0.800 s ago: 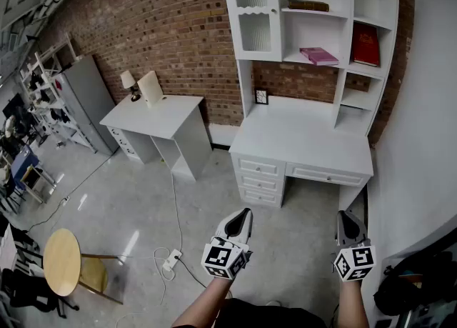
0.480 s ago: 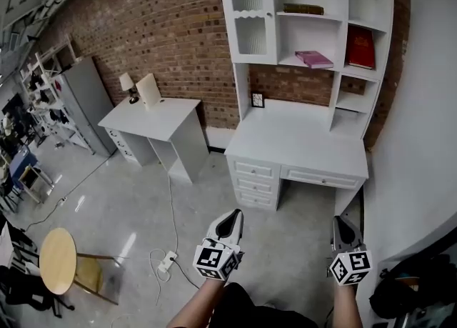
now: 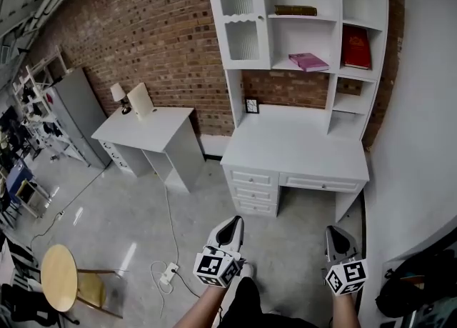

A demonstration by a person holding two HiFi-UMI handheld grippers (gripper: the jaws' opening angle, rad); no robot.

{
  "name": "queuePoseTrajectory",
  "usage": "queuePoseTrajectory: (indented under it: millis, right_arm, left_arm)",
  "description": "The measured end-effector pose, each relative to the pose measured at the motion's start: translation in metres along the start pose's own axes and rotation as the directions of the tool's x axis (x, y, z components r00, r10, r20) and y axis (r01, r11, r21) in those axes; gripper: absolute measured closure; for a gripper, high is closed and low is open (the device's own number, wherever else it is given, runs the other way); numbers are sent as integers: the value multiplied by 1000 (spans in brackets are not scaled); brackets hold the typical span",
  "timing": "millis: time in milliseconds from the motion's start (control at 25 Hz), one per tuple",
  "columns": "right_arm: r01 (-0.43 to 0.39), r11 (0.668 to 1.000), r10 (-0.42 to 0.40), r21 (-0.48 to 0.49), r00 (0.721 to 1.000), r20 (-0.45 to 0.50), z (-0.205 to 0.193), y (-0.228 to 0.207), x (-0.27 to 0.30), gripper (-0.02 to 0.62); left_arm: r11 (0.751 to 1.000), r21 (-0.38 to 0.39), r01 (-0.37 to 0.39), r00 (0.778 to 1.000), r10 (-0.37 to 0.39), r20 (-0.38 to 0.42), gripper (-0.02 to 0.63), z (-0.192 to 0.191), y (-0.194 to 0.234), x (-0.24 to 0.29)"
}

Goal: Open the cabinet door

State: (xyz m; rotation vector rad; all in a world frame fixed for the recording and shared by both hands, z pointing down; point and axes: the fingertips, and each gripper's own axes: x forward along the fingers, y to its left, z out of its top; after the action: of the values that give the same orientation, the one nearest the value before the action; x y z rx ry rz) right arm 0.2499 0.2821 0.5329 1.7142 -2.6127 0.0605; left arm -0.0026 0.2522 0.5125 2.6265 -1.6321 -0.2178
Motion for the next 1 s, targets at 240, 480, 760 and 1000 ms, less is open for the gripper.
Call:
queuePoseTrajectory:
  millis: [240, 480, 760, 1000]
  right_arm:
    - [-7, 999, 7, -39, 1000, 6, 11, -5, 53, 600]
    - [34, 999, -34, 31, 999, -4, 14, -27, 123, 600]
    - [86, 996, -86, -22, 996, -22, 27, -43, 217, 600]
    - [152, 988, -152, -11, 988, -3, 43, -65, 275, 600]
  left_arm:
    - [999, -19, 28, 999, -29, -22, 588, -15, 29, 49]
    - [998, -22, 62, 998, -62, -17, 588, -15, 68, 112]
    - [995, -9, 101, 995, -101, 7, 586, 10, 126, 180]
    - [989, -9, 148, 988, -148, 38, 586, 25, 173, 220]
